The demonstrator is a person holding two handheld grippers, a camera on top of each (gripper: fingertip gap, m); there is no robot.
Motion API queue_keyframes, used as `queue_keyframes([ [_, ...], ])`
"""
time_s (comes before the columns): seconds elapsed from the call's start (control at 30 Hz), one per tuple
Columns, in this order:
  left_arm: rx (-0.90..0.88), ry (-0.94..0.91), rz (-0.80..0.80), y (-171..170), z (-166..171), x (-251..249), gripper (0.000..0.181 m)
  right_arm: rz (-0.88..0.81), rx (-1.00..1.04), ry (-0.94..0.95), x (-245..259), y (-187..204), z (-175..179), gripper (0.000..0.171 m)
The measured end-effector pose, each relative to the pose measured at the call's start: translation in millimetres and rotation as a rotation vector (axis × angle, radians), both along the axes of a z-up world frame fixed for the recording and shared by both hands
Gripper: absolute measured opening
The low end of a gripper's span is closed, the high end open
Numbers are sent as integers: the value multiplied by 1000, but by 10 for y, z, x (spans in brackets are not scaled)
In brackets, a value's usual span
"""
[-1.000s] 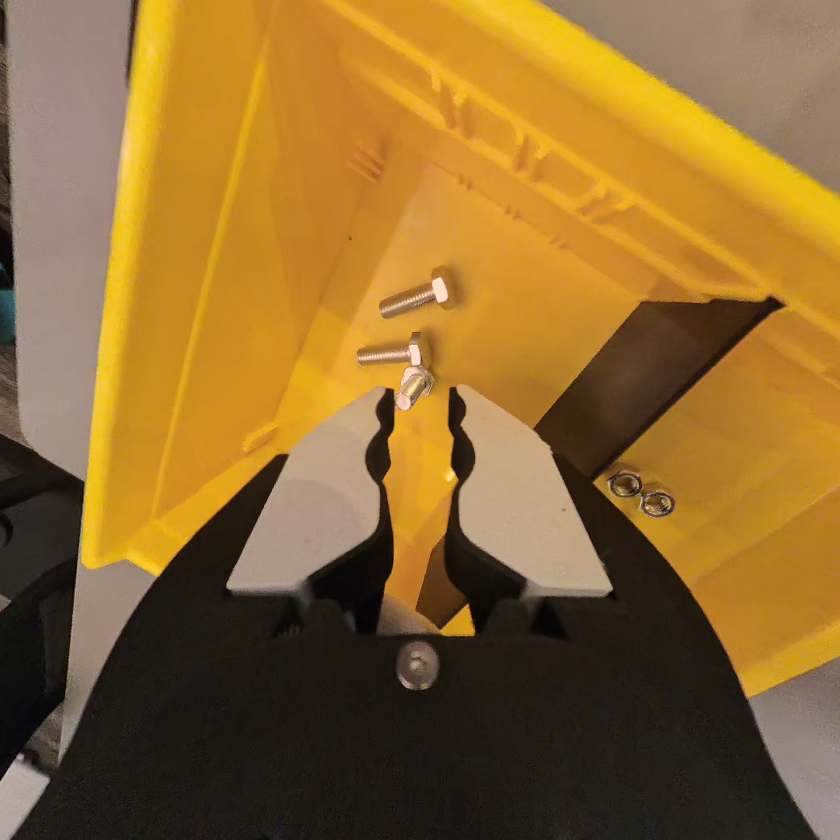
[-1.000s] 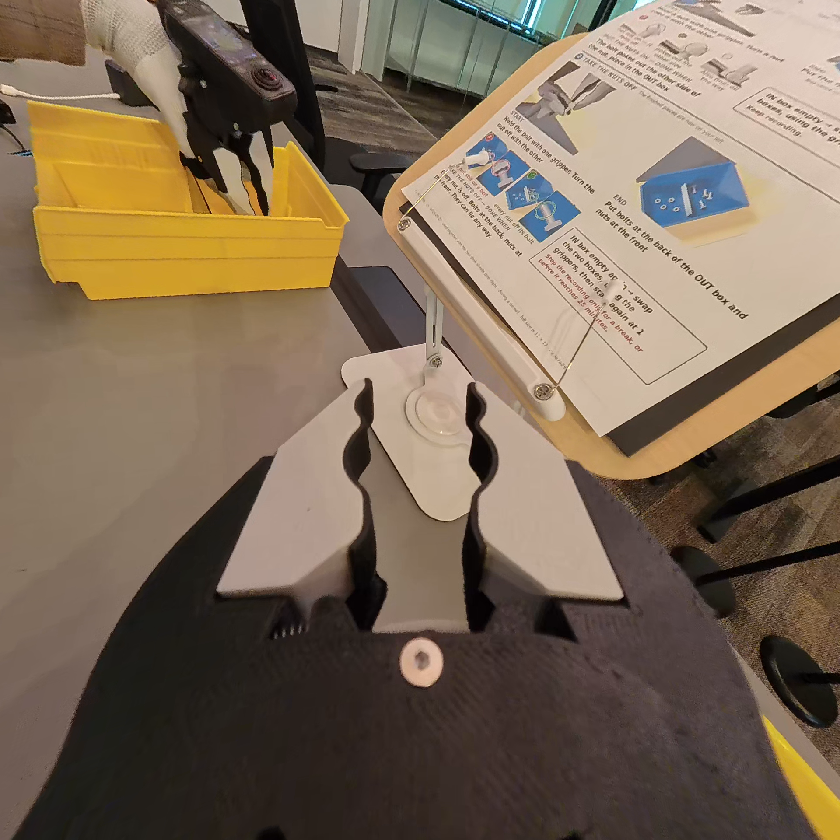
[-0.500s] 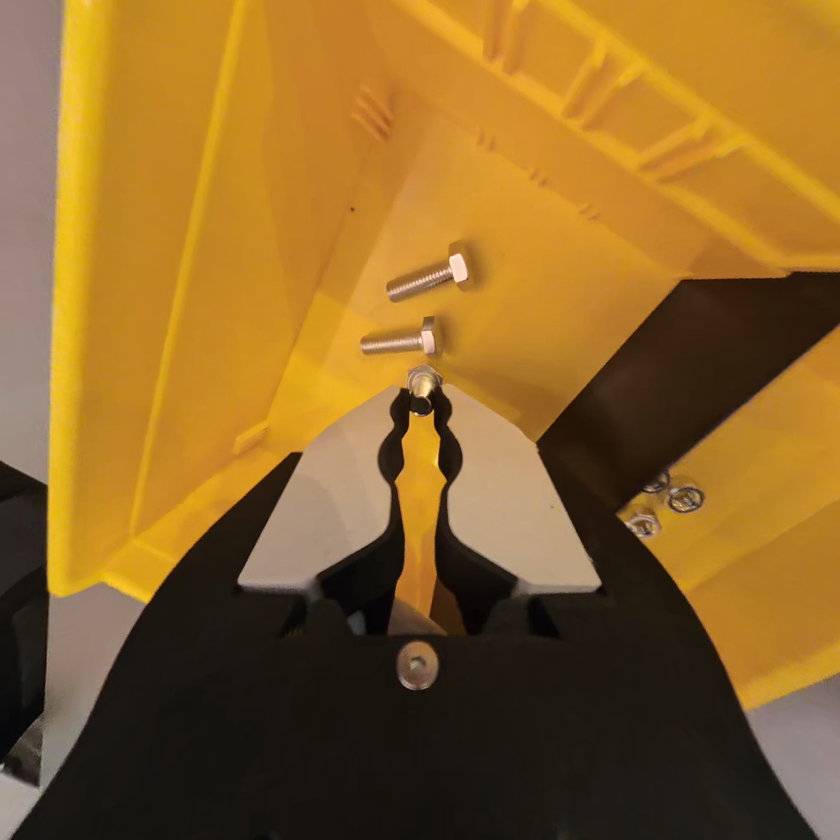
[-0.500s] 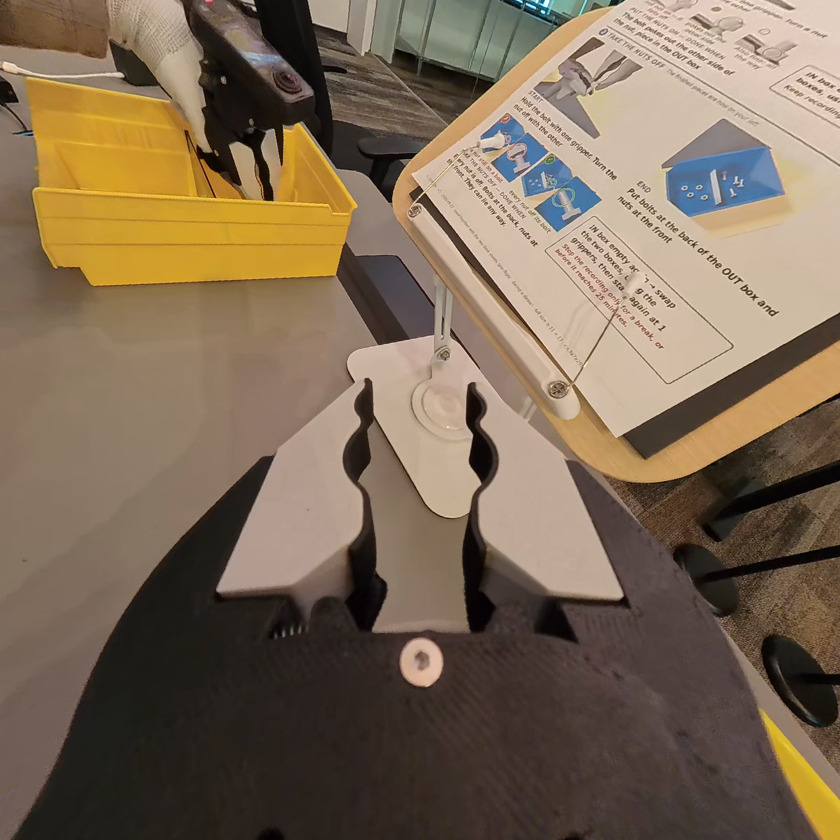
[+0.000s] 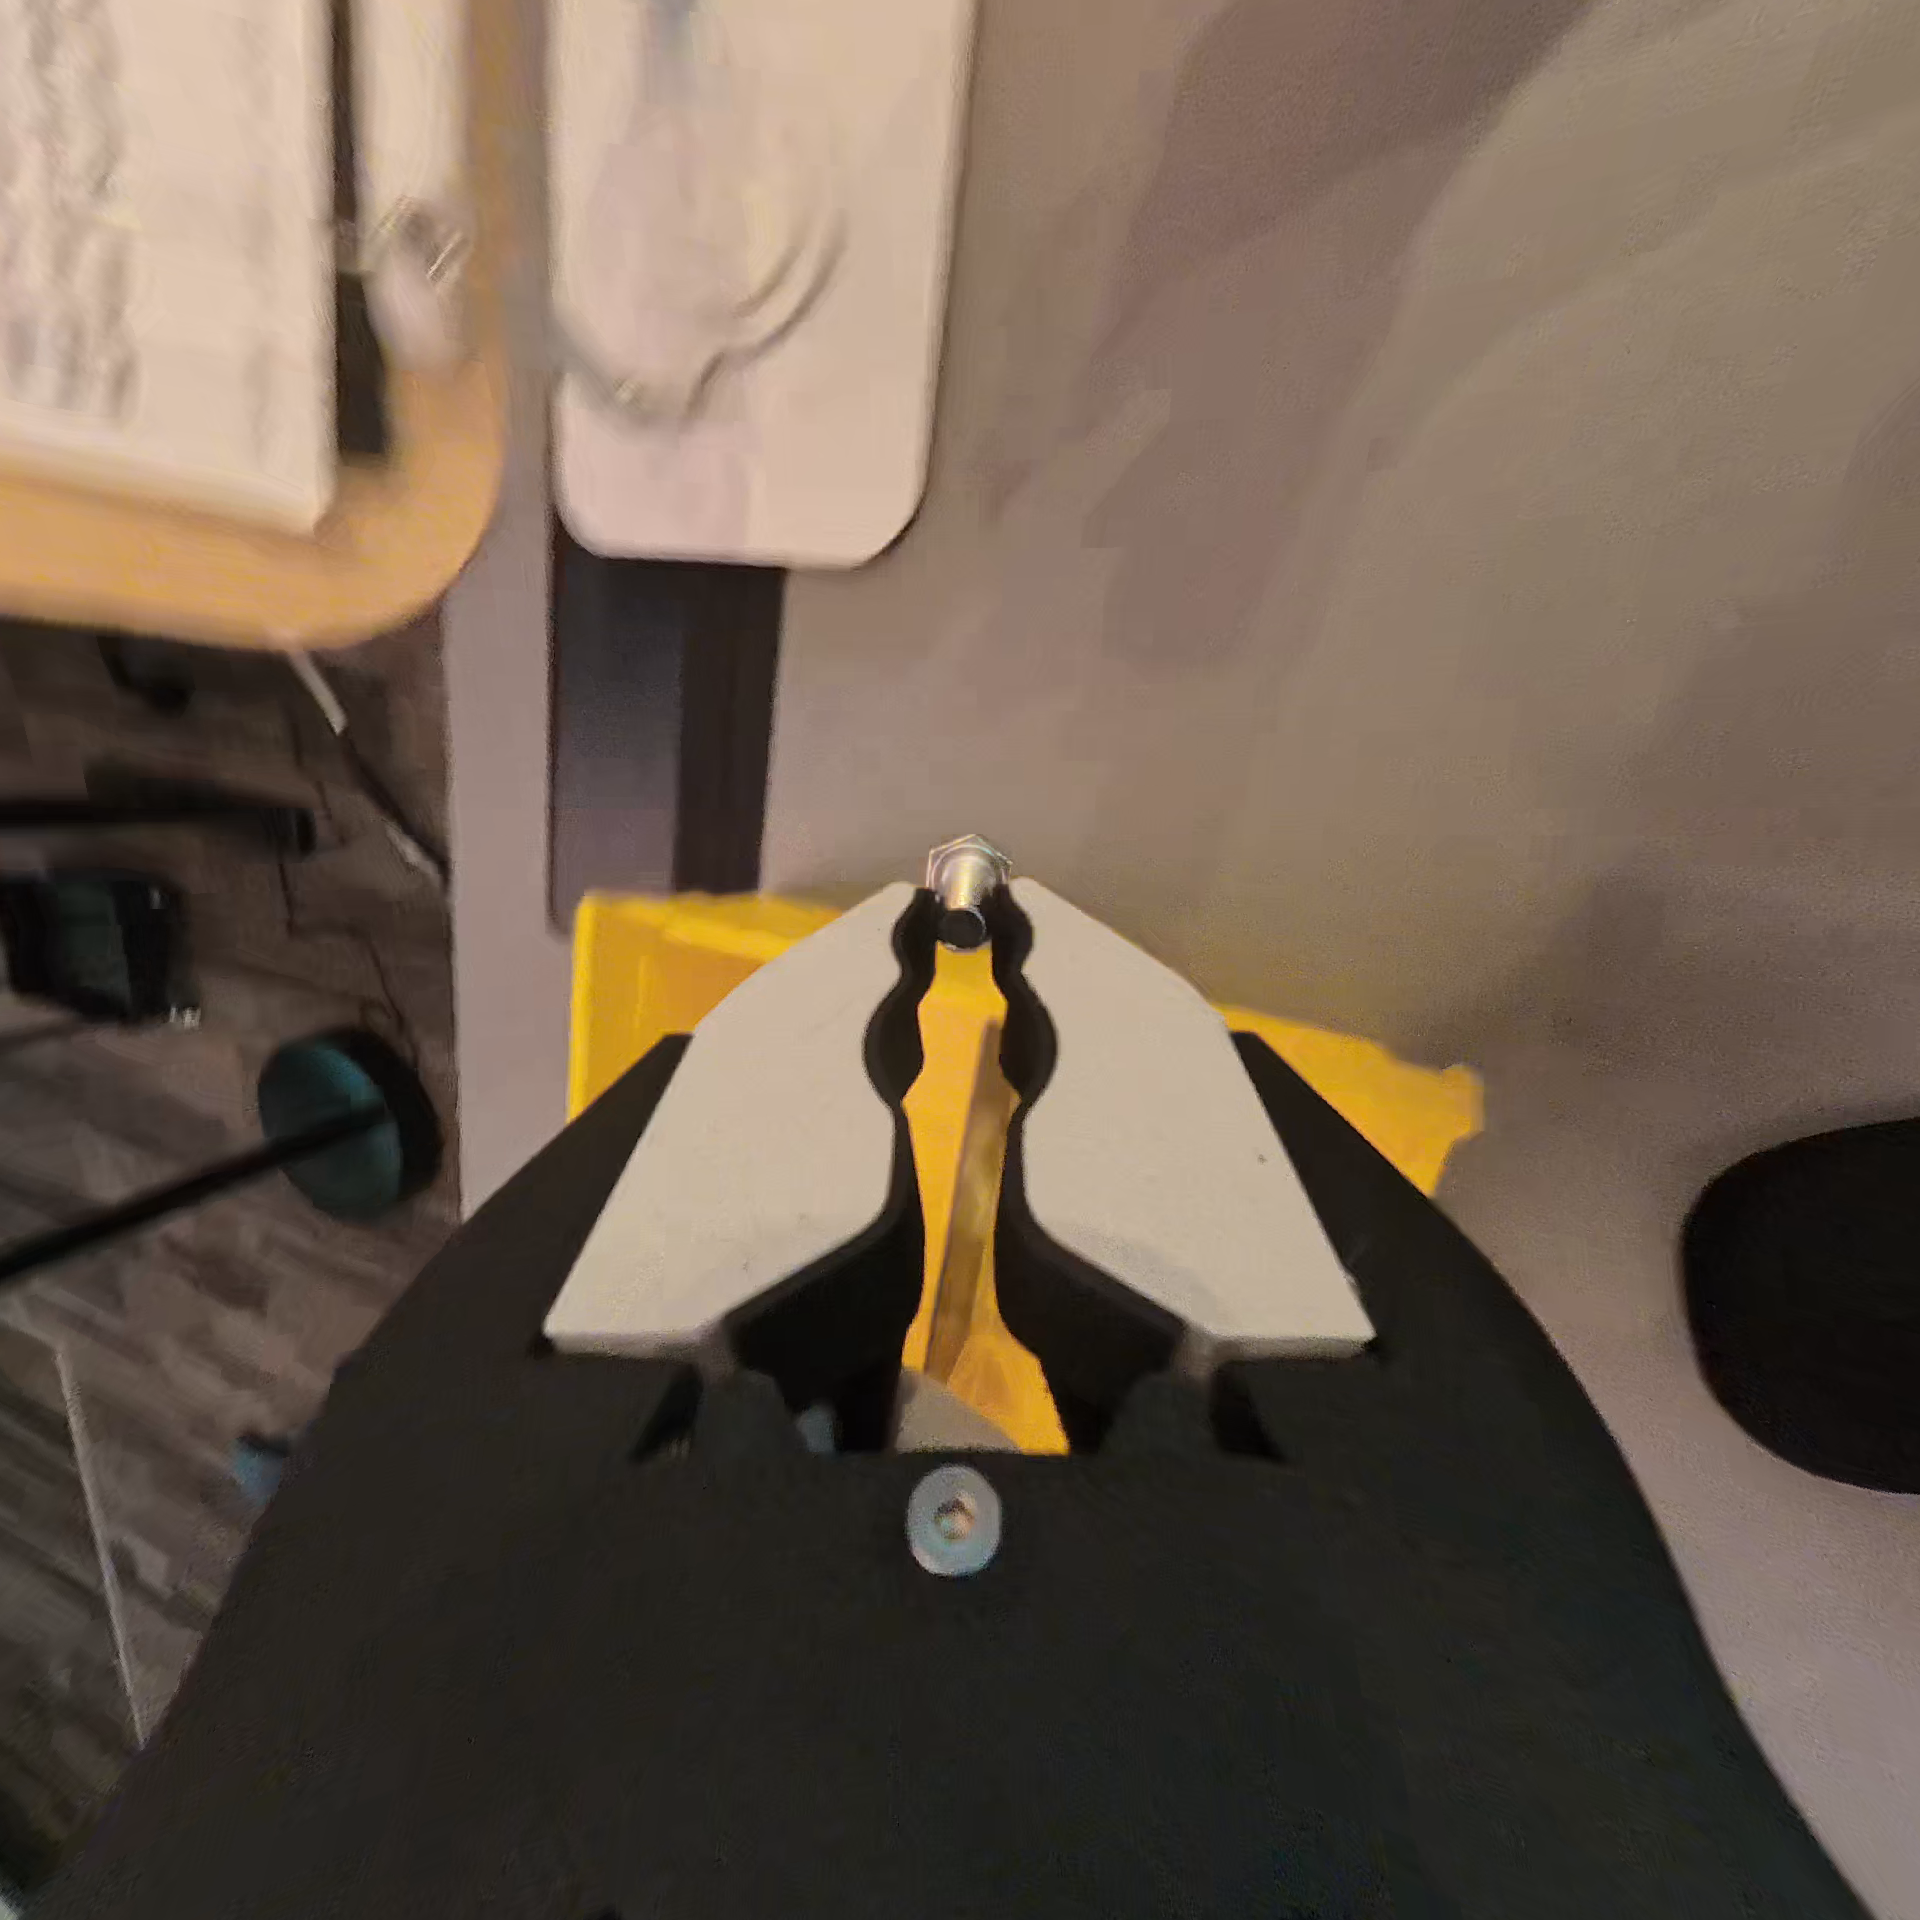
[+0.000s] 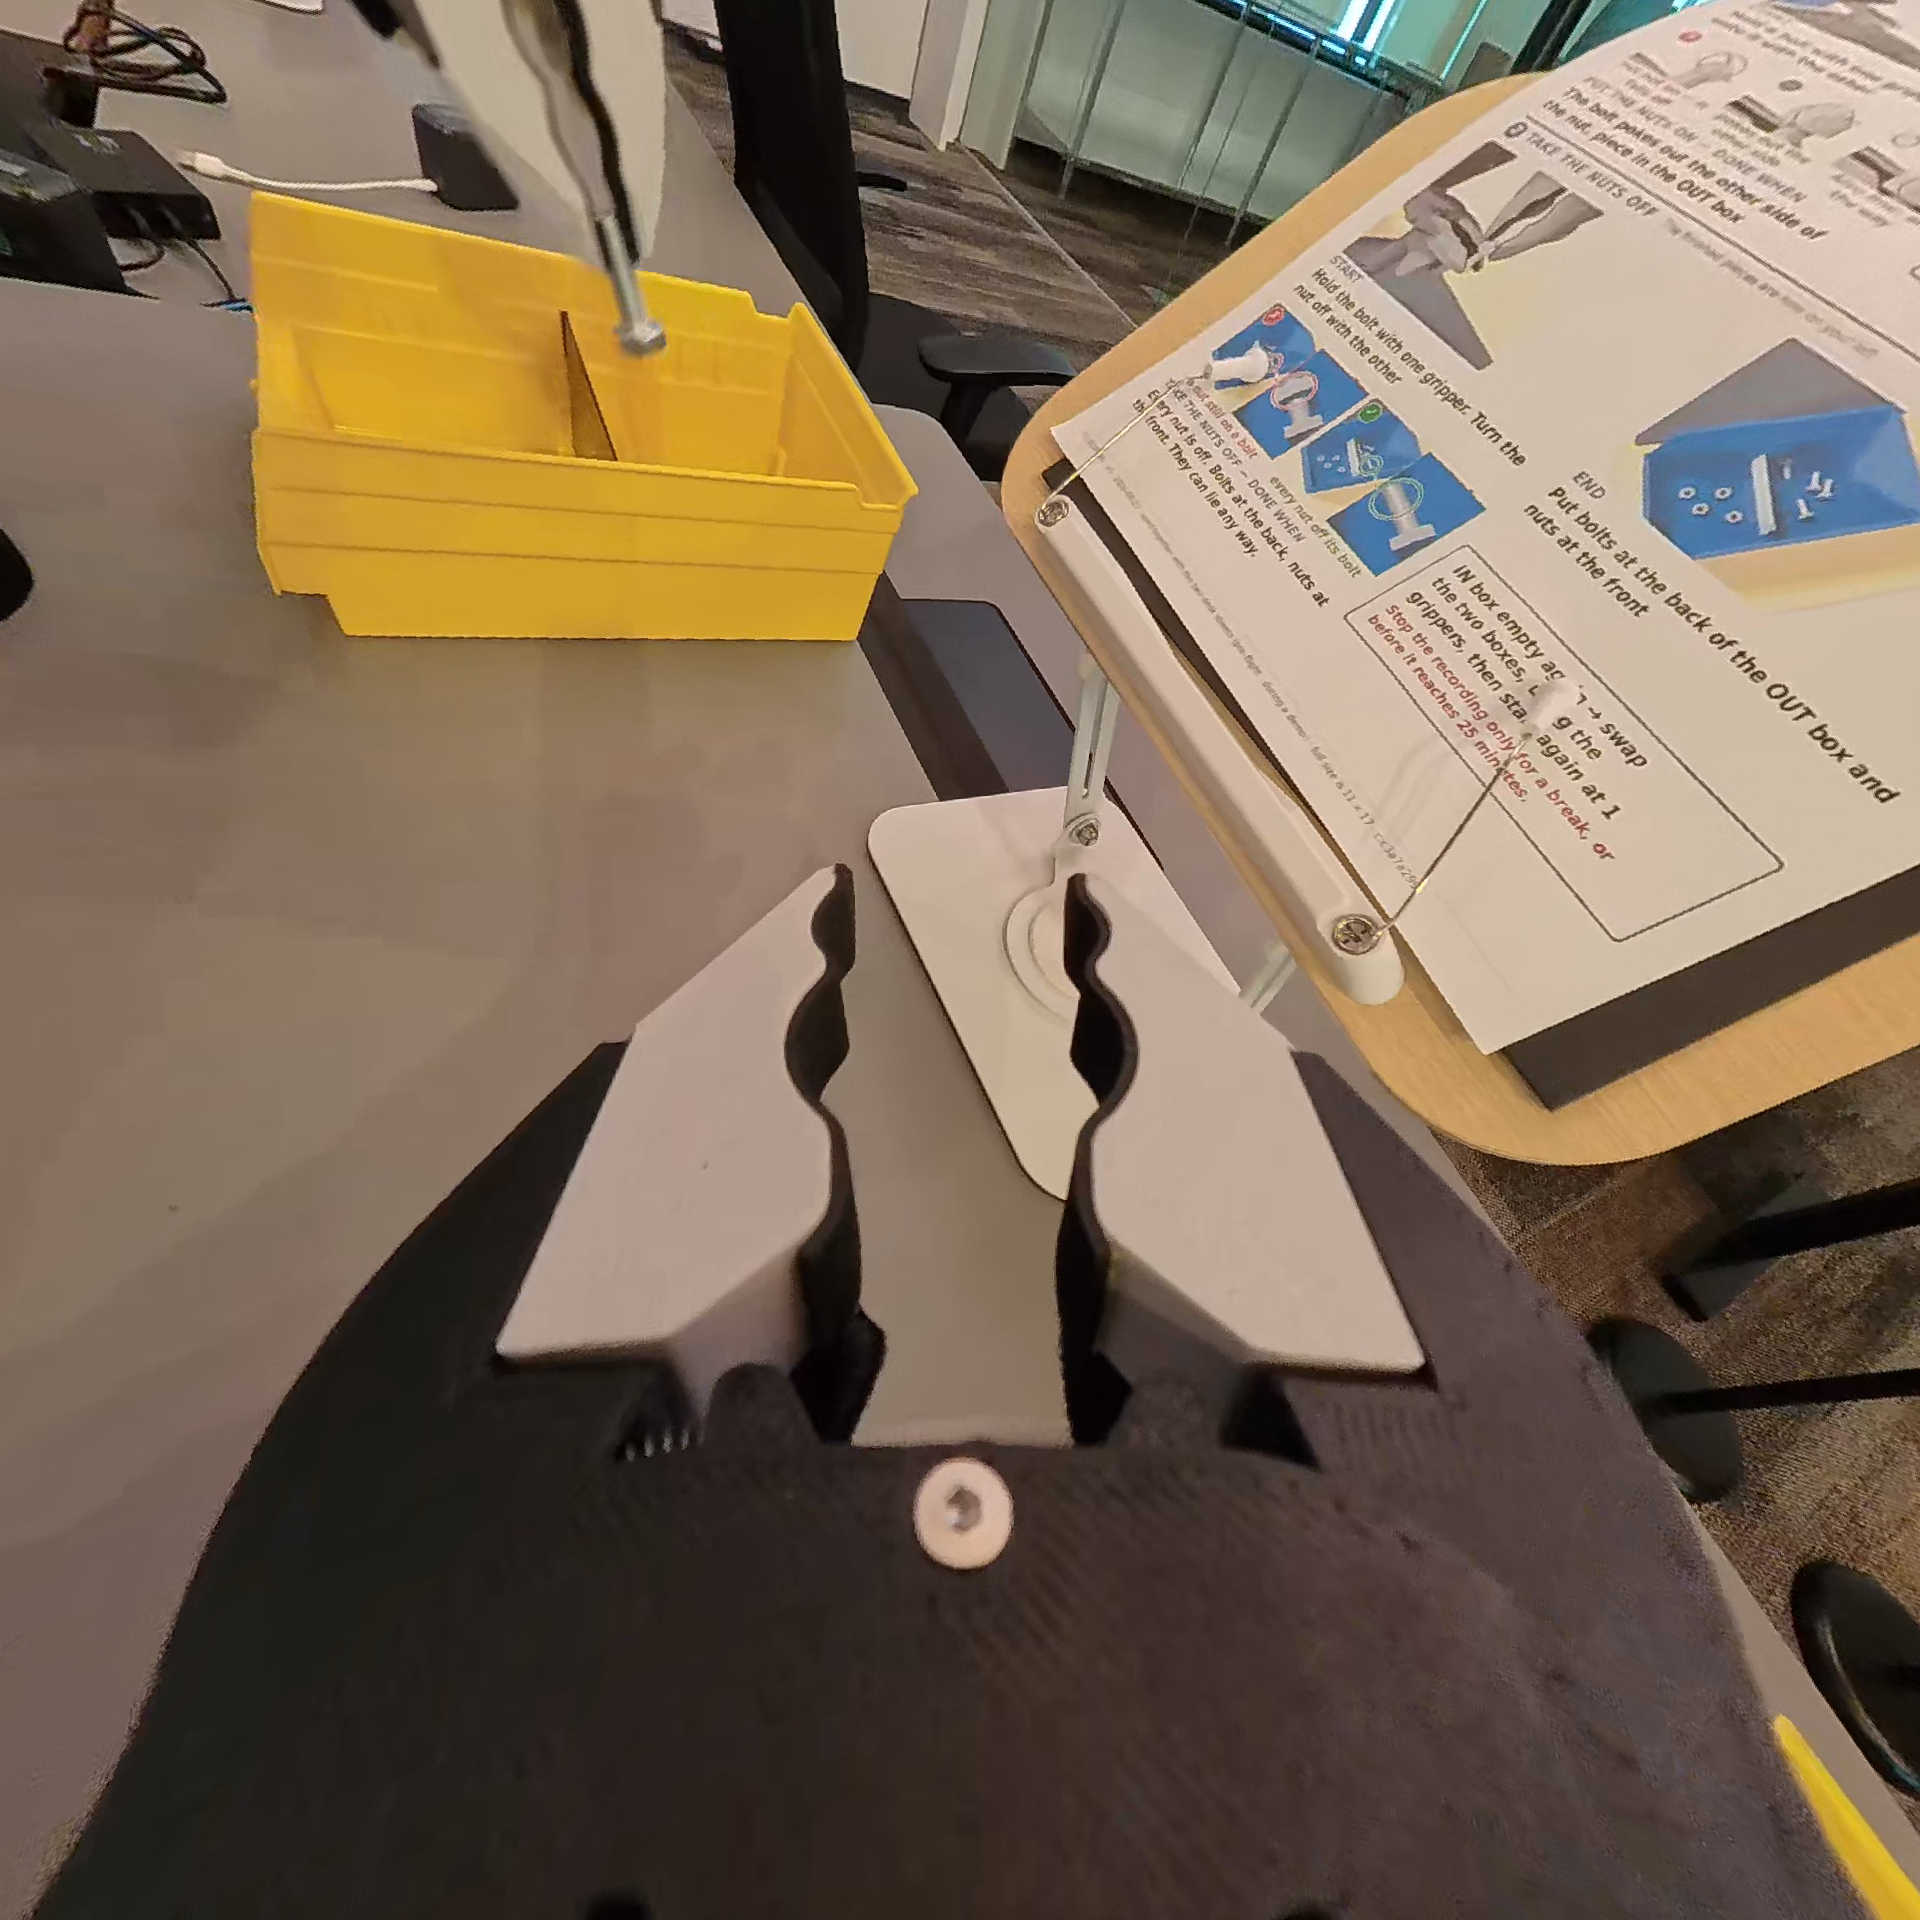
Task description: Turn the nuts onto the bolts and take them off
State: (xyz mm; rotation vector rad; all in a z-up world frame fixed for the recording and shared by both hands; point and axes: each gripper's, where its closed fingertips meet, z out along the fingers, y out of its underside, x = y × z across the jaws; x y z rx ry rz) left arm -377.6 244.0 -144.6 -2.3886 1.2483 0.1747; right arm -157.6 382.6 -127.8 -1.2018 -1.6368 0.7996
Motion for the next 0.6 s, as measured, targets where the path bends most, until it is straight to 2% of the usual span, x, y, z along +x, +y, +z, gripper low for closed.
queue_keyframes([
  [0.17, -81, 10, -259, -91, -488, 1114, 10, 6, 3, -1, 52, 6, 3, 39],
  [0.27, -147, 60, -391, -179, -839, 1556, 10, 7, 2, 3, 73, 10, 16, 38],
  [0.4, -205, 43, -488, -258, -1125, 1899, 10, 15, 3, -1, 73, -4, 6, 38],
  [0.6, -263, 21, -502, -309, -1373, 1971, 10, 26, -11, -2, 63, -9, -16, 38],
])
